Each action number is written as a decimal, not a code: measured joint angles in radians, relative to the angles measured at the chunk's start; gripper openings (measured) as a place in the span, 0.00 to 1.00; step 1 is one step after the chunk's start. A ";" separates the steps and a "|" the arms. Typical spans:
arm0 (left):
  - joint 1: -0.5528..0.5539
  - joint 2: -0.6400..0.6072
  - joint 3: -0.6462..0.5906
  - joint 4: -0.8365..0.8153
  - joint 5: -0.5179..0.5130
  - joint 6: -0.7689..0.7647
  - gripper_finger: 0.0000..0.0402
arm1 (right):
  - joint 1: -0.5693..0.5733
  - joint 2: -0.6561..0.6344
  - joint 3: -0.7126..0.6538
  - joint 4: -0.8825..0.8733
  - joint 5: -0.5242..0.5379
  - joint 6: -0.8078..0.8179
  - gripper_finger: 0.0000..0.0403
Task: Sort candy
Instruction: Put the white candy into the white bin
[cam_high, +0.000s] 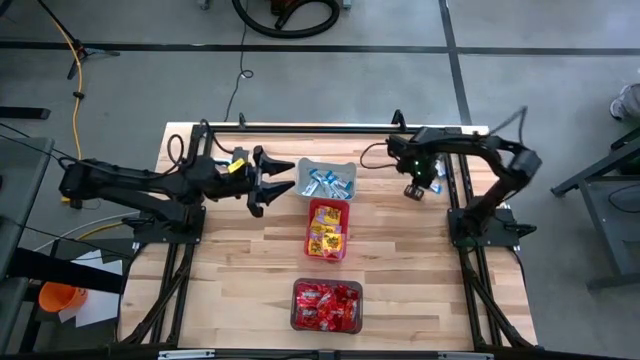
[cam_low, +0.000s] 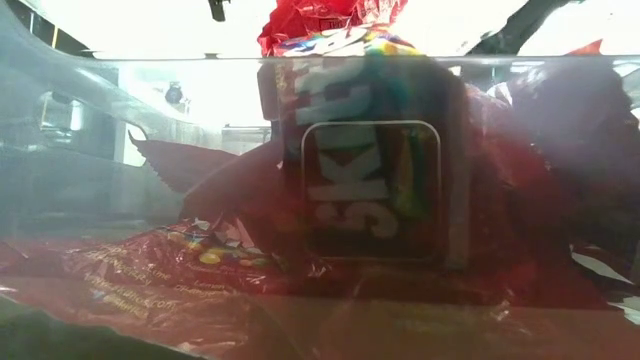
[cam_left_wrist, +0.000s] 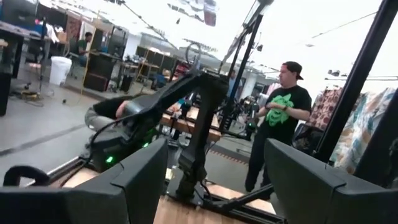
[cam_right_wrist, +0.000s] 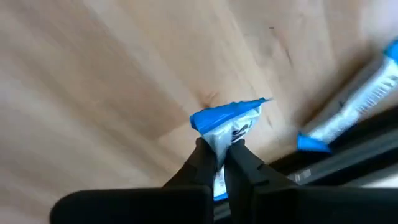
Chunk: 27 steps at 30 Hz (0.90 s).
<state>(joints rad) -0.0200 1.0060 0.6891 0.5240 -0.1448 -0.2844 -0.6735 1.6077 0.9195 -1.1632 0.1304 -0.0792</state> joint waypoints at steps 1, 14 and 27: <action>0.000 -0.009 0.000 -0.004 0.000 0.007 0.63 | 0.014 -0.030 0.021 -0.016 -0.011 0.015 0.01; 0.030 -0.077 0.000 -0.016 0.002 0.027 0.63 | 0.332 -0.581 -0.023 0.999 -0.343 0.347 0.00; 0.053 -0.024 0.000 -0.062 0.055 0.014 0.63 | 0.746 -0.498 -0.127 1.545 -0.023 0.287 0.00</action>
<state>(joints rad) 0.0334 0.9820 0.6888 0.4617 -0.0895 -0.2700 0.0729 1.1100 0.7922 0.3820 0.1069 0.2083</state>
